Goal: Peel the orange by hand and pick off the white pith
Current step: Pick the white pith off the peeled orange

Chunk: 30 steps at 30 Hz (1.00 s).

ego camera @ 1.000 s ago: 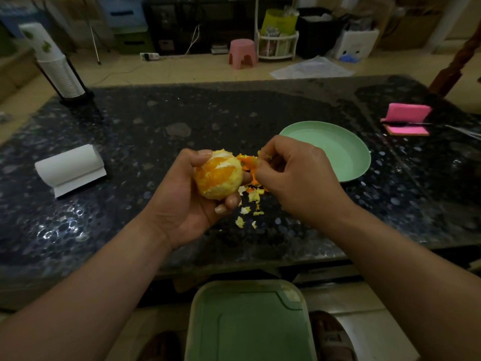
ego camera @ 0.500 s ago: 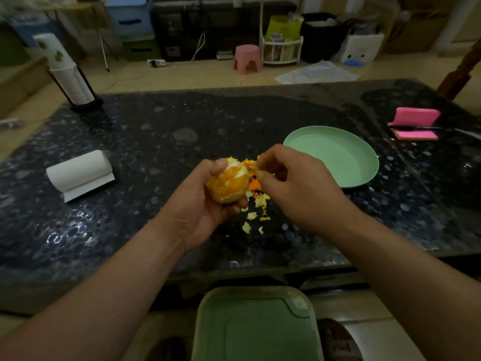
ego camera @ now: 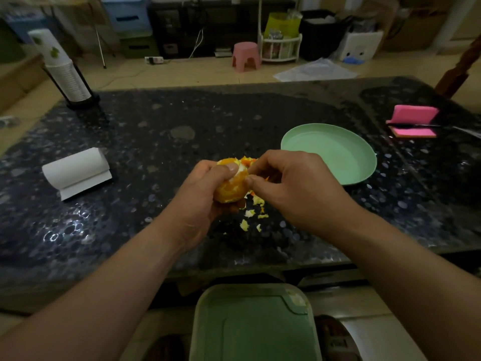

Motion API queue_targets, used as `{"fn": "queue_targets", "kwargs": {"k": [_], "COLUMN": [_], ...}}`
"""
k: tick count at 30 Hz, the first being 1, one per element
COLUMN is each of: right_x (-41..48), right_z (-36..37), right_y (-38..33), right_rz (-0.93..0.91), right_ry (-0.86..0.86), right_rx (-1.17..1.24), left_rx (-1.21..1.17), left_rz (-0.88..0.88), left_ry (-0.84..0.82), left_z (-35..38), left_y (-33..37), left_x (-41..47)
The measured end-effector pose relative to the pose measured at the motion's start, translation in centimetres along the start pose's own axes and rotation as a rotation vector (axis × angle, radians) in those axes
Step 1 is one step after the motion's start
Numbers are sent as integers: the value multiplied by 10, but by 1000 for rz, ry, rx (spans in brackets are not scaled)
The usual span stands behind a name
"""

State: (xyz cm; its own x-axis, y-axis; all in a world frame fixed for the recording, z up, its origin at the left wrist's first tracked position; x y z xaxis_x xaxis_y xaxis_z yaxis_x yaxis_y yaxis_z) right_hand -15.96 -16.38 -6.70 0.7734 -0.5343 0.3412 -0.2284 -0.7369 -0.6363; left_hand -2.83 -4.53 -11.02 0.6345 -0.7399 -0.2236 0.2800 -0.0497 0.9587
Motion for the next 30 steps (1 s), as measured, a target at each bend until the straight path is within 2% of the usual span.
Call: {"fn": "queue_targets", "kwargs": {"k": [5, 8, 11, 15, 30], "right_x": [0, 1, 2, -2, -3], "right_z": [1, -1, 0, 4, 6], "right_y": [7, 10, 7, 1, 1], "right_rz": [3, 103, 204, 289, 280], "right_ry": [20, 20, -94, -210, -205], "right_rx": [-49, 54, 193, 328, 298], "left_rx": [-106, -211, -243, -217, -119], "left_rz": [-20, -44, -35, -11, 60], "left_ry": [-26, -86, -99, -74, 4], "left_z": [5, 6, 4, 1, -4], "left_y": [3, 7, 9, 8, 5], "left_x": [-2, -3, -1, -1, 2]}}
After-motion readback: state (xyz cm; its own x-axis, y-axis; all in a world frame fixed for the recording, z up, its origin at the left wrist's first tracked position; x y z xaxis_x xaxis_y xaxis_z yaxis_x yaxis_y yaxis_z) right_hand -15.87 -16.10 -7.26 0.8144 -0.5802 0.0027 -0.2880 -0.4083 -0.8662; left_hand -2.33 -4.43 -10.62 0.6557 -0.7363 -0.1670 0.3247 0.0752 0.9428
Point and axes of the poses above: each hand's wrist, its own x-axis towards the middle knuckle, its own z-axis out of the palm, y = z × x, the point moved 4 cm from there along x, towards the middle knuckle, and after that the axes turned 3 degrees about y, right-handed, at the moved point
